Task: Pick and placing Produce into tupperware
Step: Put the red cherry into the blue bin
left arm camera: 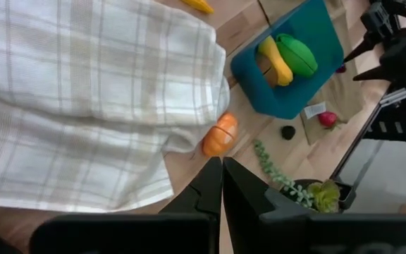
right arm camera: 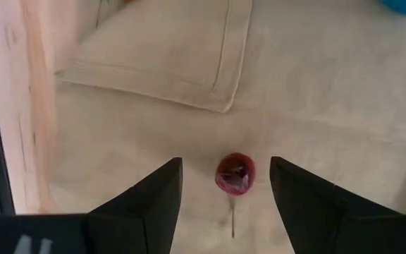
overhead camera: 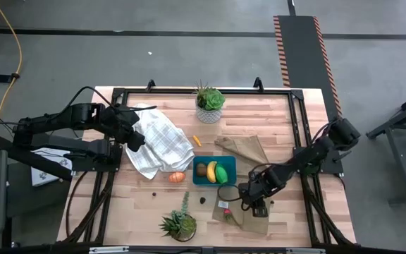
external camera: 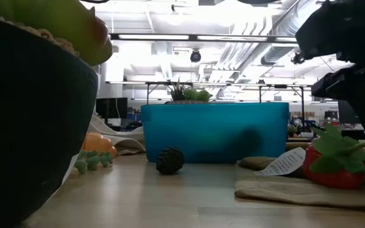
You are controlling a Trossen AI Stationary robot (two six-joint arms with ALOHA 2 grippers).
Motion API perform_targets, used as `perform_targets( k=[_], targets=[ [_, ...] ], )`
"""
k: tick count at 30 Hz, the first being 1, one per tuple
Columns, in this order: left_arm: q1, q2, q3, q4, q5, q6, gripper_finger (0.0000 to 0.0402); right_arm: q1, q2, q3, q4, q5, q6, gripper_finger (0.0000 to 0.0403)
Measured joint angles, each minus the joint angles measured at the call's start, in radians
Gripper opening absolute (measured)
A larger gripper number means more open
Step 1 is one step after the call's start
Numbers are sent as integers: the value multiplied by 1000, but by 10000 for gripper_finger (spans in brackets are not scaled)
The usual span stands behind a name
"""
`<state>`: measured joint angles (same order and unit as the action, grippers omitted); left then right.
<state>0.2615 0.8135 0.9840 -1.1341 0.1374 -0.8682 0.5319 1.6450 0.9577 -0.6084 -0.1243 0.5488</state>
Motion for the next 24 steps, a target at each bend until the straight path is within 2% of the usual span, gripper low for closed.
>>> perform_targets(
  k=[13, 17, 24],
  targets=[
    [0, 0, 0, 1, 3, 0, 3, 28, 56, 0, -6, 30, 16, 204],
    [0, 0, 0, 1, 4, 0, 3, 27, 58, 0, -8, 70, 37, 191],
    [0, 0, 0, 1, 4, 0, 3, 27, 58, 0, -31, 72, 37, 155]
  ],
)
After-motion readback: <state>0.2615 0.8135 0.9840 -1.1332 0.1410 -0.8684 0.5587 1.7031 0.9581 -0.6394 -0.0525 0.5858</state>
